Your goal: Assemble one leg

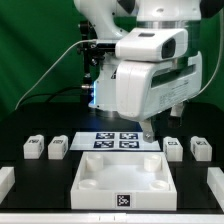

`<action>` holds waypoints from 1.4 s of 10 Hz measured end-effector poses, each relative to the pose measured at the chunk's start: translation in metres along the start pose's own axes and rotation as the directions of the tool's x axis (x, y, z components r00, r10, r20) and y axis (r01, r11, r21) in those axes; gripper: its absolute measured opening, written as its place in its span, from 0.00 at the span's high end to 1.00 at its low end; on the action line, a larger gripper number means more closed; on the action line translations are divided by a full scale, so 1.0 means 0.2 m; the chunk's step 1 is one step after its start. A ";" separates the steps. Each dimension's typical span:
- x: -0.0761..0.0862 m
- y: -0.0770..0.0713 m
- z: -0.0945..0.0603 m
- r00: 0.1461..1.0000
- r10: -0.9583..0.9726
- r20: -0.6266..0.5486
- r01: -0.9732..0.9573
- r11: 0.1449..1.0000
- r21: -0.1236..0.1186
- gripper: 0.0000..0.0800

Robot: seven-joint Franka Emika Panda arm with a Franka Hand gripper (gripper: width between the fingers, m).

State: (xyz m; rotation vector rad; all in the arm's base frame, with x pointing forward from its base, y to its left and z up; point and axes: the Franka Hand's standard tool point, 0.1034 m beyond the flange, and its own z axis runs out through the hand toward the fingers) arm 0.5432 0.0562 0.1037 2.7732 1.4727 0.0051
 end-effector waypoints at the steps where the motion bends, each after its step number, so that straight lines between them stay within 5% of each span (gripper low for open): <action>1: -0.11 -0.11 0.06 0.991 -0.132 0.002 0.132 0.991 0.004 0.19; 3: -0.35 -0.25 0.23 0.916 -0.401 -0.014 0.401 0.916 -0.017 0.19; 4: -0.46 -0.28 0.32 0.865 -0.501 -0.016 0.501 0.865 -0.009 0.19; 6: -0.53 -0.26 0.43 0.830 -0.557 -0.025 0.557 0.831 -0.016 0.19; 8: -0.53 -0.25 0.45 0.834 -0.551 -0.027 0.551 0.835 -0.011 0.19; 10: -0.53 -0.26 0.45 0.835 -0.550 -0.027 0.550 0.835 -0.009 0.51; 11: -0.53 -0.26 0.45 0.835 -0.550 -0.027 0.550 0.835 -0.008 0.51; 13: -0.53 -0.26 0.45 0.835 -0.550 -0.027 0.550 0.835 -0.007 0.90; 14: -0.53 -0.26 0.45 0.835 -0.549 -0.027 0.549 0.836 -0.007 0.90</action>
Offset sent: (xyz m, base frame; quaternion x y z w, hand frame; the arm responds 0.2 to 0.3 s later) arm -0.0626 -0.0422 -0.0654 -0.0264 0.0438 -0.3347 0.9409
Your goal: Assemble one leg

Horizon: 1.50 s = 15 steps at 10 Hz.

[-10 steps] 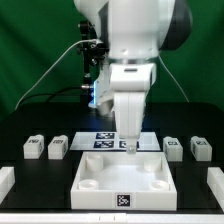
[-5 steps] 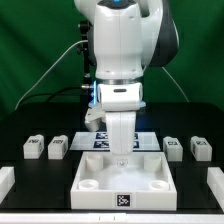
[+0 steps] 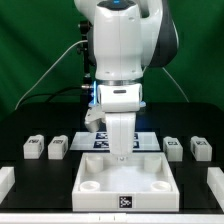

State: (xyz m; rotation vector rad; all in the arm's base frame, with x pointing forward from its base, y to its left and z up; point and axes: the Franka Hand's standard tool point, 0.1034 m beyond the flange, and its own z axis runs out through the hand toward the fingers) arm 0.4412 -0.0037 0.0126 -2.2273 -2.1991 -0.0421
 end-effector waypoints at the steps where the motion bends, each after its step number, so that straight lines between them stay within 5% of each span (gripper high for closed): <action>1: 0.00 0.00 0.00 1.000 0.000 0.000 0.000 1.000 0.000 0.93; 7: 0.01 0.00 0.00 1.000 0.000 -0.001 0.000 1.000 -0.001 0.93; 11: 0.33 0.24 0.00 0.999 0.023 -0.040 -0.023 1.000 -0.014 0.93; 14: 0.35 0.27 0.01 0.998 0.058 -0.005 -0.057 0.997 0.054 0.93; 15: 0.35 0.27 0.01 0.999 0.049 -0.006 -0.049 0.997 0.052 0.92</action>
Offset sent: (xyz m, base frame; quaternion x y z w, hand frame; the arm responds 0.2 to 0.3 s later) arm 0.0000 0.0000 0.0000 0.0000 0.0000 0.0000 1.0000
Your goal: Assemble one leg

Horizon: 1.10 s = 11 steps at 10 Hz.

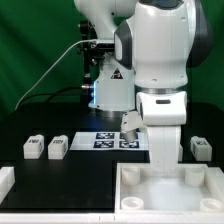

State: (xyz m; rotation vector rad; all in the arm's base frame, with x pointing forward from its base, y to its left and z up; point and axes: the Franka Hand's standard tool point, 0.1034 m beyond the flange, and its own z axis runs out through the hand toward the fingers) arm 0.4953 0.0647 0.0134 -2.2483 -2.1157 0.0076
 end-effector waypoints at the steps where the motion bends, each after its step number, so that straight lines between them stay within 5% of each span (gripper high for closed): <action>1: 0.00 0.00 0.00 1.000 -0.004 -0.001 0.004 1.000 -0.004 0.92; 3: 0.00 0.00 0.00 1.000 -0.003 -0.001 0.003 1.000 -0.003 0.92; 6: -0.01 0.00 0.00 1.000 -0.002 -0.001 0.002 1.000 -0.003 0.30; 11: -0.01 0.00 0.00 1.000 -0.001 -0.001 0.001 1.000 -0.003 0.19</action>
Offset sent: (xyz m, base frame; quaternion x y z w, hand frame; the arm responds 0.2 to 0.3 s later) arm 0.0000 0.0000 0.0000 0.0000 0.0000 0.0000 1.0000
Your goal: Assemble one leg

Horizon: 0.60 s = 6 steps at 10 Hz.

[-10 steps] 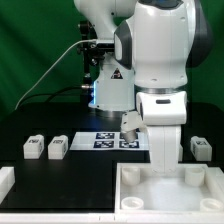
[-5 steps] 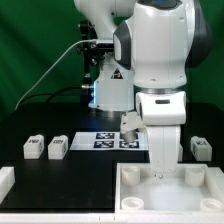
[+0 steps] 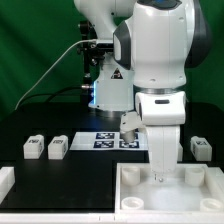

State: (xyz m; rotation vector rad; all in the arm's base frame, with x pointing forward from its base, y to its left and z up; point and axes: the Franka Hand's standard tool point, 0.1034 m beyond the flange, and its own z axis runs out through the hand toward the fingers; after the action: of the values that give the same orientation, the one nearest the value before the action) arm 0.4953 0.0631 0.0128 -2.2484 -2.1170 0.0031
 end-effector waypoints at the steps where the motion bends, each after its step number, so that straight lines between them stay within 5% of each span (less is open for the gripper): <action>1: 0.00 0.00 0.00 1.000 0.000 0.000 0.000 1.000 0.000 0.19; 5: 0.00 -0.01 -0.01 0.998 0.065 0.002 -0.066 0.998 0.007 0.19; 6: 0.02 -0.03 -0.06 0.991 0.135 0.011 -0.135 0.991 0.018 0.19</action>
Offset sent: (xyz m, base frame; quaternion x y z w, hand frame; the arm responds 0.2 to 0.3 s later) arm 0.0000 0.0000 0.0000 0.0000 0.0000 0.0000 1.0000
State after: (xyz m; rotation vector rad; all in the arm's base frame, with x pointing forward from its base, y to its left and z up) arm 0.4902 0.0677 0.0248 -2.3810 -1.9563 0.0395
